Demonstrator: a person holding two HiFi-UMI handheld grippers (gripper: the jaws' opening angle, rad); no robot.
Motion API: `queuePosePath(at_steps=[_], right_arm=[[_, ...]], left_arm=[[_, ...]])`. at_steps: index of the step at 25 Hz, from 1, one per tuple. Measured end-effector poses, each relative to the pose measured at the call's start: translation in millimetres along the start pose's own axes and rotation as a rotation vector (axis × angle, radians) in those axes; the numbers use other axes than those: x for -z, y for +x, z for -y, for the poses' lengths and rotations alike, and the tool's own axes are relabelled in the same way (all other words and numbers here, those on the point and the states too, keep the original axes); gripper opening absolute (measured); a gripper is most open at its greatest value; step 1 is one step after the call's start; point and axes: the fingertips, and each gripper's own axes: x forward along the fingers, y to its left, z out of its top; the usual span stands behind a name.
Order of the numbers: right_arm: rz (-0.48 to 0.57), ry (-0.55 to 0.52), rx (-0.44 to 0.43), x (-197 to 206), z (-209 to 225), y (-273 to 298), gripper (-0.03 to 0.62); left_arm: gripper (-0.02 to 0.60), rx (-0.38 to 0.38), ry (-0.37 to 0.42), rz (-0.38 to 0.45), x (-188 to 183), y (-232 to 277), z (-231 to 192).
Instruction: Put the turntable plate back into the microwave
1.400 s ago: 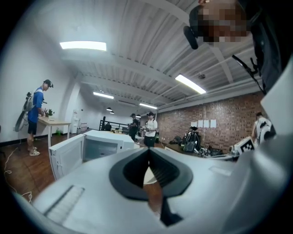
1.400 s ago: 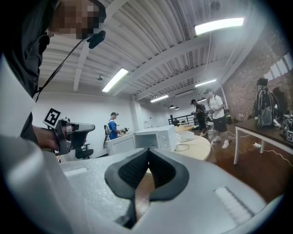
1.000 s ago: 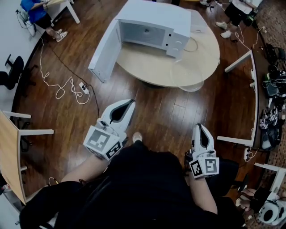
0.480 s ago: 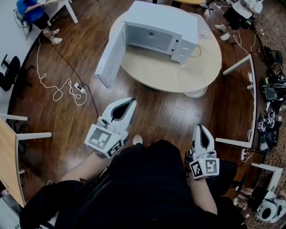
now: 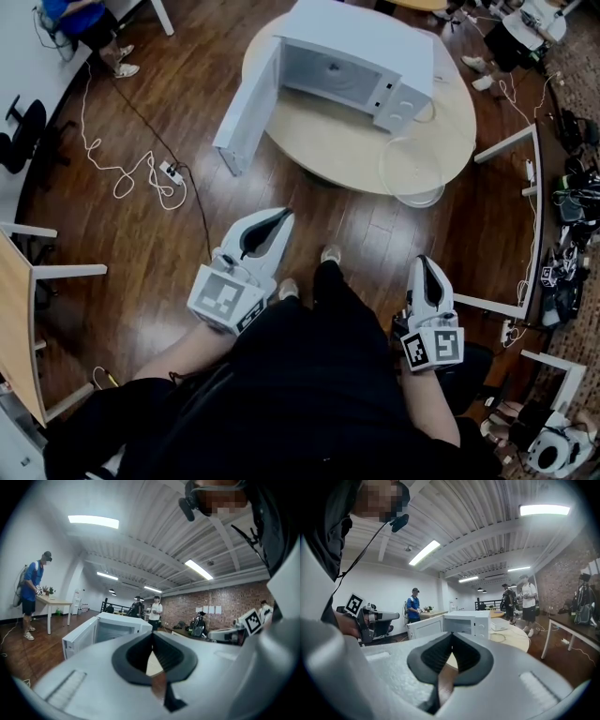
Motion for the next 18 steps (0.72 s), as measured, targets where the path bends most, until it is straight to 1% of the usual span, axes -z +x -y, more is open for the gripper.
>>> queuePosePath(at_steps=[9, 15, 18], right_arm=[[0.032, 0.007, -0.008, -9, 14, 23, 0.0], [0.03, 0.016, -0.018, -11, 33, 42, 0.0], [0.032, 0.021, -0.02, -13, 45, 51, 0.0]], left_arm=[[0.003, -0.031, 0.036, 0.021, -17, 15, -14], [0.003, -0.053, 0.033, 0.004, -16, 35, -22], [0.003, -0.054, 0.046, -0.007, -17, 48, -22]])
